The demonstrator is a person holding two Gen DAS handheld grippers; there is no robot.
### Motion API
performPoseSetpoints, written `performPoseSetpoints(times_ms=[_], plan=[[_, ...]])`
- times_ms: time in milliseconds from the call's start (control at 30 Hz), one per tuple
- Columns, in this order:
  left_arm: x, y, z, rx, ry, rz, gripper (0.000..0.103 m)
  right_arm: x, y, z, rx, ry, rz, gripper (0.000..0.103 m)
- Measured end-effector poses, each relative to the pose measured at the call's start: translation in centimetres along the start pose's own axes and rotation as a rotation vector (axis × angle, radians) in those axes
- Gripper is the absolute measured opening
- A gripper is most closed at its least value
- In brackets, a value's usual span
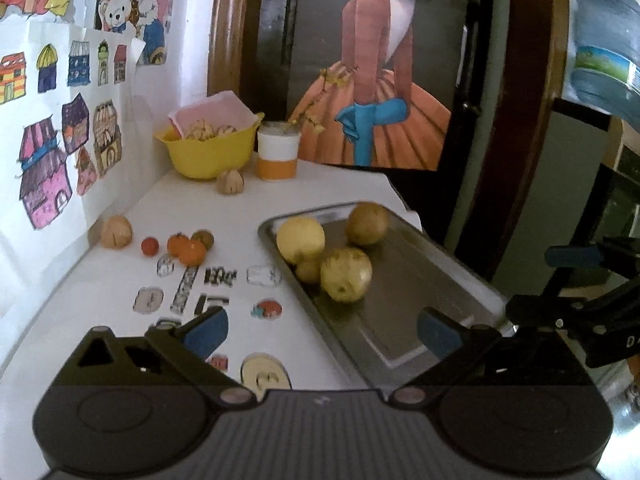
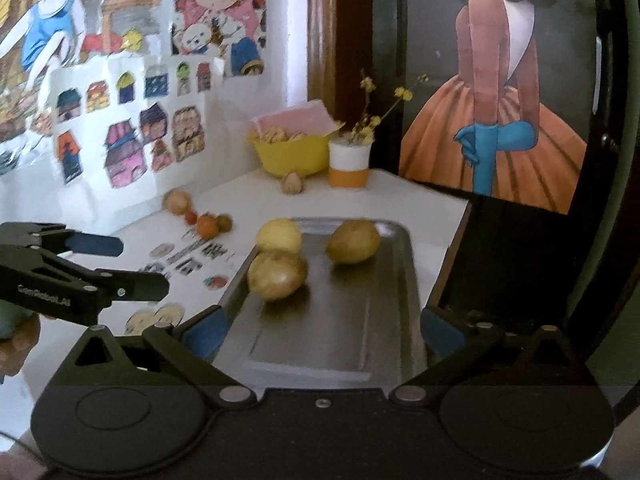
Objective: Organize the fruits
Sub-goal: 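Move both tools back toward the mandarins beside the tray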
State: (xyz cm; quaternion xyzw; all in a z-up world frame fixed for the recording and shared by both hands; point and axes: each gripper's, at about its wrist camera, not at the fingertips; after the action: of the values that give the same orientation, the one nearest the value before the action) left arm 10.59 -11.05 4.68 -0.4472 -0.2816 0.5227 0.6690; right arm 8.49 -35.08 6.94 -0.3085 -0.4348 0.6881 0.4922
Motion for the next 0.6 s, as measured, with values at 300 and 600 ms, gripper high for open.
performPoseSetpoints(times_ms=[300,600], plan=[[2.0,2.9,3.1,0.081,-0.014,-0.007,0.102,4.1,2.4,1.8,0.098,-0.028,0.005,0.102],[7.0,3.2,4.6,0.187,-0.061,0.04,0.102,9.0,2.6,-0.7,0.185,-0.168,0.014,0.102]])
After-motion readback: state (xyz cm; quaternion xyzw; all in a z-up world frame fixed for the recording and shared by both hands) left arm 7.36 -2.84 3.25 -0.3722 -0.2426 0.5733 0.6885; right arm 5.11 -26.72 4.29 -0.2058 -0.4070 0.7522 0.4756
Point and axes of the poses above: each gripper's, at about its wrist camera, not at the fingertips, and z roughly against the way its jaws point, x to its left, y to its underside, and after that the axes turned 8 degrees about -x, right-handed
